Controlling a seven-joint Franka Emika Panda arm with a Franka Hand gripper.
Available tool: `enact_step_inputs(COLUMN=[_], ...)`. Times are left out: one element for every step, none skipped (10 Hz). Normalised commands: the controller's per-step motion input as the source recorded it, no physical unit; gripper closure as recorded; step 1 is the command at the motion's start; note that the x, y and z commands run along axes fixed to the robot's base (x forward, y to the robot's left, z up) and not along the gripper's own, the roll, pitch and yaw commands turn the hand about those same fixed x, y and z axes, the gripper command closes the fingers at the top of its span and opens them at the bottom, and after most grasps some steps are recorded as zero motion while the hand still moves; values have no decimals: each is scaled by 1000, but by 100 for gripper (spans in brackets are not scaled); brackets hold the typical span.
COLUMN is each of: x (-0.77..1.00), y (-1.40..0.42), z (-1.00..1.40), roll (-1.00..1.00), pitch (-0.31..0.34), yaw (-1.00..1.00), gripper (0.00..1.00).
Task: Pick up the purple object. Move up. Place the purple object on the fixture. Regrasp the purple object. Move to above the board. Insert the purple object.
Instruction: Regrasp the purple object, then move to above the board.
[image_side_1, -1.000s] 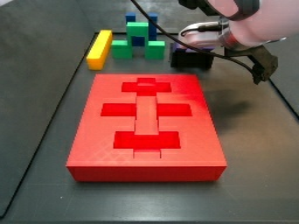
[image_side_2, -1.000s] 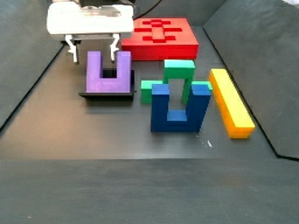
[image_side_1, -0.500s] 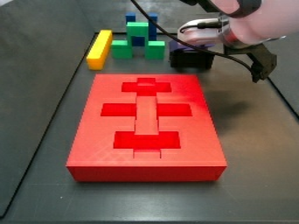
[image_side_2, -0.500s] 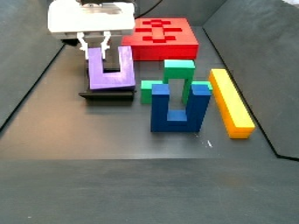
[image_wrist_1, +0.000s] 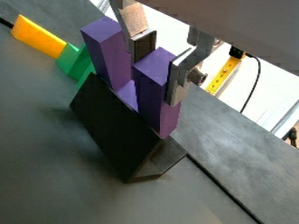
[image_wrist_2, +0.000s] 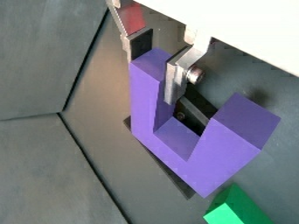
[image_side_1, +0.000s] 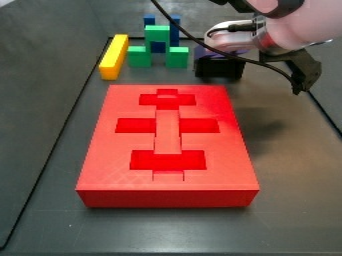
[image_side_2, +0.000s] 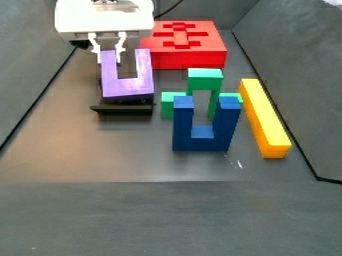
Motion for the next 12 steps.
enact_step_inputs(x=[0, 0, 0, 0, 0, 0, 0, 12, -5, -7, 3, 7], y=[0, 0, 0, 0, 0, 0, 0, -4, 6, 15, -6, -9], z=[0, 0, 0, 0, 0, 0, 1400, 1400, 1400, 1400, 1400, 1400], roll=[0, 0, 0, 0, 0, 0, 0, -32, -126, -83, -26, -3], pitch=[0, 0, 0, 0, 0, 0, 0, -3, 7, 7, 31, 41], yaw=[0, 0, 0, 0, 0, 0, 0, 7, -13, -8, -7, -7], gripper=[100, 100, 100, 100, 100, 100, 100, 100, 100, 100, 100, 100])
